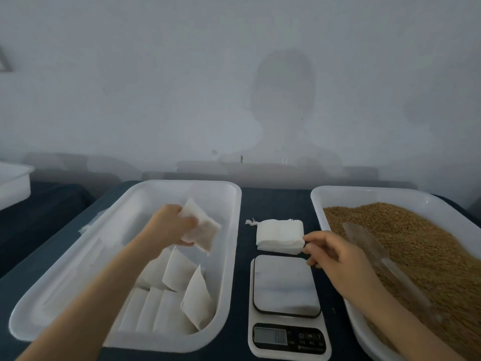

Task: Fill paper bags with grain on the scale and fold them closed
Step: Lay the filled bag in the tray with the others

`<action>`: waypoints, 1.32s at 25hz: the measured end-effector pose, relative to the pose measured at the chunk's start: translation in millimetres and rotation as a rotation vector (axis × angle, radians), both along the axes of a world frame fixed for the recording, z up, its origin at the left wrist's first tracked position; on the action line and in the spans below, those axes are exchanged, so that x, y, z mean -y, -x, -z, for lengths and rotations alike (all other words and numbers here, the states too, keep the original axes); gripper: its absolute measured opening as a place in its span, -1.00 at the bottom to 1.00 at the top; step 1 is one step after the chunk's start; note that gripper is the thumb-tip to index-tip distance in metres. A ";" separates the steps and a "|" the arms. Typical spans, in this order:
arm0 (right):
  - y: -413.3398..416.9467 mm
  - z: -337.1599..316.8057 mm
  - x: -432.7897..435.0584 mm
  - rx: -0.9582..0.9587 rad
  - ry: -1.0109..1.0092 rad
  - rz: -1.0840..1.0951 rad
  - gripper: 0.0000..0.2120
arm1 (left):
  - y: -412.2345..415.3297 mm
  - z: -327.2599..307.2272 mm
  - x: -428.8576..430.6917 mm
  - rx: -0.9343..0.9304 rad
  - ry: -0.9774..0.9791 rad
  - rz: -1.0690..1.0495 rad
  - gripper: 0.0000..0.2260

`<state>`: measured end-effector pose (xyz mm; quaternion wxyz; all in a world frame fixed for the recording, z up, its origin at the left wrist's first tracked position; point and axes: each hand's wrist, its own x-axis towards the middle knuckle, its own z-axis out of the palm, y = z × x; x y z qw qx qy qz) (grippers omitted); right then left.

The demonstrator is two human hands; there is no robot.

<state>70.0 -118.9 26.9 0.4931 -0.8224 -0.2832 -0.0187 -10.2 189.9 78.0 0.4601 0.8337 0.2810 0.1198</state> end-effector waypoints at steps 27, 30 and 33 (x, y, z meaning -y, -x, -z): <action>-0.3 -7.9 2.5 -0.131 0.019 0.115 -0.83 | -152.4 72.8 118.8 -0.578 -1.027 0.630 -0.71; -2.2 -9.0 2.0 -0.165 0.018 0.097 -0.83 | -158.8 85.0 108.3 -0.560 -1.113 0.658 -0.83; -0.5 -9.0 -0.2 -0.151 0.021 0.106 -0.83 | -157.4 88.0 104.9 -0.480 -1.153 0.628 -0.86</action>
